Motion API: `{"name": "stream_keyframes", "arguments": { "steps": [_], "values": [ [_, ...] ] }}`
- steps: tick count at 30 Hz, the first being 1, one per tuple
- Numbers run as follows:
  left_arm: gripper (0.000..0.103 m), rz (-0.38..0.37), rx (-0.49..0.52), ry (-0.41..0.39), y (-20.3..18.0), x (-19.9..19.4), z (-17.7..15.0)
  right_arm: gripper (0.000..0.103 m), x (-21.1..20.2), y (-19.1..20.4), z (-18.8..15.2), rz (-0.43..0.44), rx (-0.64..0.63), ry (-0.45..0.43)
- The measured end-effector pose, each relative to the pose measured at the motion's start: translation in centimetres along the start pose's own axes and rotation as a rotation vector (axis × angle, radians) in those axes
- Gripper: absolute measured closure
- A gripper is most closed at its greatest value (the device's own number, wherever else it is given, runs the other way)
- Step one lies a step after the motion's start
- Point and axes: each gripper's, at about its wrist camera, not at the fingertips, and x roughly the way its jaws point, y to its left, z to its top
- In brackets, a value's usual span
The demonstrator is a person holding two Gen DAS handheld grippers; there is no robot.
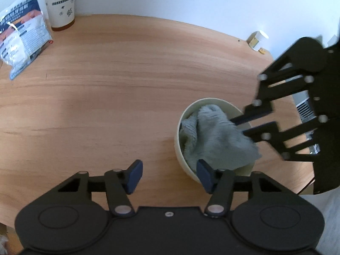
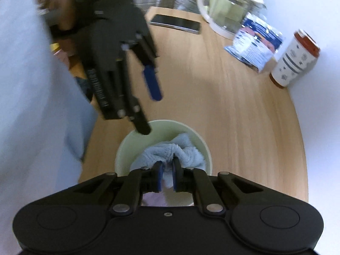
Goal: Clean bowl
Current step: 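Push the grey cloth into the bowl with the right tool, then hold the tilted bowl with the left tool while the right tool wipes inside with the cloth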
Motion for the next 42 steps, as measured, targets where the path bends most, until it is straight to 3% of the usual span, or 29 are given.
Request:
{"name": "stream_keyframes", "arguments": {
  "steps": [5,12,14,16,17,21,25,28,34,35,36,37,39,42],
  "values": [
    [0.063,-0.045,-0.01,0.02,0.6,0.3,0.2,0.094,2.6,-0.8,0.8,0.026,0.048,0.033],
    [0.077,-0.115,-0.029,0.056,1.5,1.1,0.9,0.093,4.3,-1.1,1.2,0.022,0.093,0.086],
    [0.077,-0.127,-0.028,0.067,1.7,1.3,1.1,0.088,2.7,-1.4,1.1,0.018,0.131,0.088],
    [0.077,-0.13,-0.028,0.075,2.0,1.5,1.2,0.065,1.2,-1.7,0.9,0.014,0.171,0.083],
    [0.079,-0.137,-0.031,0.082,2.2,1.7,1.4,0.059,0.0,-2.0,0.8,0.01,0.206,0.072],
    [0.087,-0.16,-0.001,0.105,2.4,2.0,2.1,0.057,-2.8,-2.8,0.5,0.056,0.322,0.023],
    [0.087,-0.183,0.029,0.128,2.5,2.4,2.7,0.045,-3.0,-2.7,0.4,0.094,0.448,-0.029],
    [0.087,-0.2,0.052,0.145,2.7,2.6,3.2,0.046,-1.6,-2.2,0.3,0.102,0.467,-0.027],
    [0.088,-0.233,0.096,0.178,3.0,3.1,4.1,0.05,1.9,-2.3,-0.1,0.02,0.542,0.015],
    [0.089,-0.235,0.101,0.181,3.0,3.1,4.2,0.053,2.1,-2.1,0.0,-0.002,0.532,0.024],
    [0.089,-0.241,0.119,0.191,3.0,3.3,4.5,0.065,2.4,-1.9,0.1,-0.023,0.519,0.037],
    [0.089,-0.244,0.121,0.195,3.1,3.4,4.6,0.085,2.8,-1.6,0.2,-0.041,0.496,0.062],
    [0.089,-0.261,0.155,0.22,3.2,3.8,5.3,0.087,4.0,-1.4,0.3,-0.069,0.483,0.109],
    [0.089,-0.269,0.194,0.243,3.1,4.4,6.0,0.087,4.4,-1.8,0.2,-0.067,0.565,0.132]
  ]
}}
